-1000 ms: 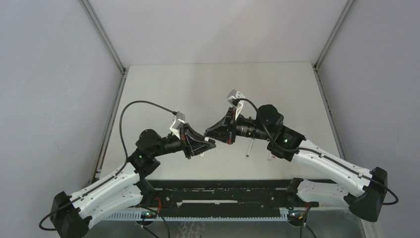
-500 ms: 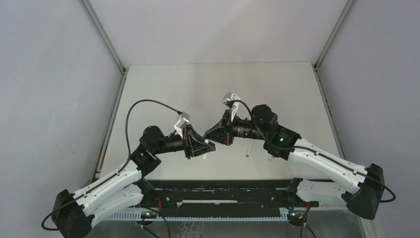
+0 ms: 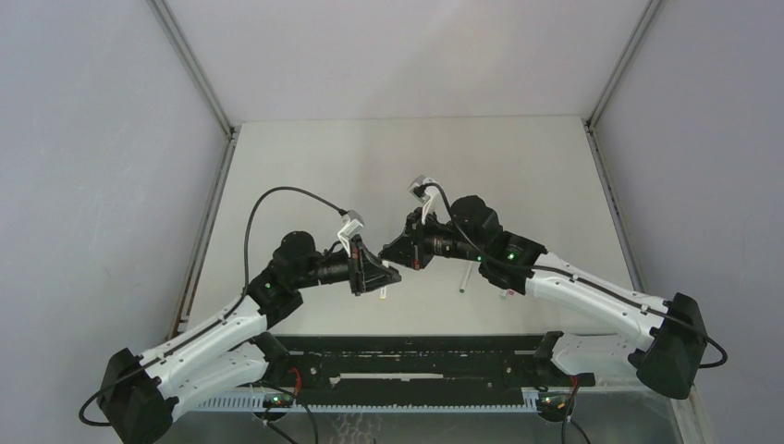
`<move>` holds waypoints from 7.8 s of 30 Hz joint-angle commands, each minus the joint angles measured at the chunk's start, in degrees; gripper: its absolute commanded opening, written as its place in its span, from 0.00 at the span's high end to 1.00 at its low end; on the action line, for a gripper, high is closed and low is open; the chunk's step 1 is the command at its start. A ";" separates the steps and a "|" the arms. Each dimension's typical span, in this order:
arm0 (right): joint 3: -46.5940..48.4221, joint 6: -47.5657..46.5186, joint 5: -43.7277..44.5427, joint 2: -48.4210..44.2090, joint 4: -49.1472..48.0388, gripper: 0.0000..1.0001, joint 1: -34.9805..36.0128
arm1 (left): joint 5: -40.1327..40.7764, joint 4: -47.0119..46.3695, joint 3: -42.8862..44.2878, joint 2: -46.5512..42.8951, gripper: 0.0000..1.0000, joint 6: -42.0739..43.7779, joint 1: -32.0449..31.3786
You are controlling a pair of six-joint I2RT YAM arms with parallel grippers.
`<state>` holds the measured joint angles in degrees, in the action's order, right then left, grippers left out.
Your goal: Insert the pens into the pen caps
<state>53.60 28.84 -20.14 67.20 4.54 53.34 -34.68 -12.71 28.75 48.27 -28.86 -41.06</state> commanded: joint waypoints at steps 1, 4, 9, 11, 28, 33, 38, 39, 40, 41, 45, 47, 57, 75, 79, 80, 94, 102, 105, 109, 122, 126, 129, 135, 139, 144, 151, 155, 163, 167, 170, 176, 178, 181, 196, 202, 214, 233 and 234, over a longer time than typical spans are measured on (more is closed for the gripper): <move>-3.73 6.91 -15.14 2.77 16.03 1.00 6.39 | 12.29 -20.00 10.78 -0.89 1.00 1.26 1.94; -3.76 5.73 -16.27 2.09 16.01 1.00 6.81 | 10.37 -21.11 10.49 -1.13 1.00 0.66 2.07; -4.73 -2.18 -21.81 0.62 18.28 1.00 8.09 | 3.60 -25.22 9.84 -2.28 1.00 -2.45 3.82; -5.83 -3.52 -25.33 -0.37 18.22 1.00 8.09 | 1.85 -24.92 9.83 -3.05 1.00 -2.39 4.45; -8.48 2.17 -21.12 -4.99 11.97 1.00 8.49 | 1.77 -20.39 8.48 -3.13 1.00 3.02 5.10; -6.54 3.70 -12.17 -12.09 10.15 0.63 5.43 | -0.14 -13.96 8.54 -2.28 1.00 9.53 1.77; -5.43 1.89 -9.19 -20.50 11.53 0.38 -0.35 | -0.25 -8.85 8.39 -2.35 1.00 12.29 0.67; -5.26 1.44 -9.31 -21.62 11.66 0.36 -1.72 | 0.02 -7.26 8.61 -2.50 1.00 13.29 0.23; -5.08 1.05 -9.45 -22.34 11.76 0.35 -2.83 | 0.31 -6.08 8.79 -2.46 1.00 14.06 -0.32; -4.78 0.58 -9.32 -22.60 11.81 0.35 -3.79 | 0.30 -4.93 9.12 -2.42 1.00 14.69 -0.80; -2.38 -1.56 -6.47 -21.98 8.54 0.35 -4.39 | -1.45 -2.85 10.23 -1.60 1.00 15.80 -3.20; -1.35 -1.69 -5.89 -21.25 4.42 0.35 -4.31 | -2.01 -2.55 10.40 -1.48 1.00 15.85 -3.77; 5.69 -7.09 -2.49 -13.37 -2.93 0.40 -0.34 | -3.16 -0.16 11.31 -2.04 1.00 16.35 -4.81; 8.27 -9.03 -1.54 -6.39 -1.95 0.77 2.81 | -3.50 0.00 11.67 -3.03 1.00 16.30 -5.26; 8.26 -9.89 -0.87 -5.92 0.61 1.00 3.18 | -3.32 -0.78 12.08 -3.40 1.00 15.80 -5.26; 8.27 -10.17 -0.89 -5.63 1.51 1.00 3.36 | -3.10 -0.97 12.30 -3.48 1.00 15.66 -5.26; 0.67 -9.85 -15.05 -2.25 9.80 1.00 6.47 | -4.88 -12.11 12.89 -7.09 1.00 7.71 -0.99; -1.47 -9.08 -19.51 -0.79 12.58 1.00 7.67 | -4.55 -9.50 13.75 -8.07 1.00 9.31 0.43; 0.23 -8.29 -11.78 -1.95 14.41 1.00 7.15 | -3.42 -4.93 14.12 -6.74 1.00 12.45 0.30; 4.58 -7.10 9.55 -5.51 15.50 1.00 5.79 | -1.66 -2.75 10.86 -5.57 0.51 14.64 -1.69; 0.04 -7.06 16.82 -8.15 29.29 1.00 -26.75 | 23.16 12.71 0.59 -10.00 0.05 6.45 3.48; -5.31 -6.01 7.07 -5.32 28.34 1.00 -36.95 | 25.12 10.57 -3.28 -6.20 0.08 -4.36 9.91; -7.87 -5.23 3.33 -1.91 26.25 1.00 -41.54 | 29.31 9.86 -5.95 -5.24 0.07 -10.21 10.38; -9.02 -5.23 5.76 4.82 24.89 1.00 -45.22 | 30.85 10.62 -8.78 -1.08 0.07 -20.39 10.58; -10.24 -4.41 8.55 7.32 22.56 0.93 -46.20 | 31.66 10.56 -10.26 2.50 0.06 -24.81 11.11; -10.67 -3.96 13.16 7.11 21.07 0.69 -46.31 | 33.84 12.41 -9.65 6.85 0.05 -26.26 12.07; -10.69 -5.67 16.25 1.26 19.18 0.49 -45.46 | 38.76 13.40 -9.75 10.28 0.04 -26.69 12.93; -10.11 -7.39 14.35 -1.56 15.98 0.48 -42.46 | 41.39 13.41 -9.90 11.82 0.04 -26.33 14.80; -4.37 -9.35 8.28 6.85 8.21 0.48 -30.03 | 44.25 11.20 -9.36 15.05 0.02 -25.06 16.42; 0.34 -8.93 5.82 15.55 3.60 0.49 -23.68 | 44.33 8.62 -9.14 16.57 0.02 -24.77 17.03; 4.45 -7.84 3.15 22.68 0.32 0.50 -20.33 | 45.05 6.87 -8.63 17.88 0.02 -23.90 17.44; 14.06 -6.31 1.59 33.12 -1.30 0.56 -16.15 | 46.31 4.99 -4.14 23.41 0.02 -19.07 18.56; 14.90 -5.57 1.43 34.02 -1.65 0.58 -15.84 | 46.49 4.72 -1.91 26.20 0.04 -17.02 18.64; 14.78 -5.11 2.73 33.63 -0.69 0.61 -15.81 | 45.78 4.47 1.62 31.00 0.08 -14.09 18.65; 4.82 -4.42 8.00 21.61 0.83 0.73 -17.64 | 38.98 11.31 18.63 48.99 0.35 -2.93 10.28; 2.04 -3.58 8.34 17.07 0.51 0.78 -18.37 | 41.84 18.06 20.65 51.63 0.48 -1.18 7.70; -5.48 -0.57 8.04 6.68 -1.67 0.83 -21.55 | 47.53 22.93 18.72 51.71 0.97 3.72 1.87; -13.52 10.47 -11.91 -7.74 -9.66 0.43 -23.68 | 11.93 -12.78 0.21 14.61 1.00 -0.32 -2.54; -13.33 10.52 -11.73 -7.37 -9.59 0.43 -23.33 | 11.38 -12.85 0.26 13.80 1.00 -0.32 -2.95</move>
<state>39.99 37.34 -29.76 59.27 -0.91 28.40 -16.10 -20.71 29.39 65.17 -28.10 -42.92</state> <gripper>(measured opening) 0.568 0.022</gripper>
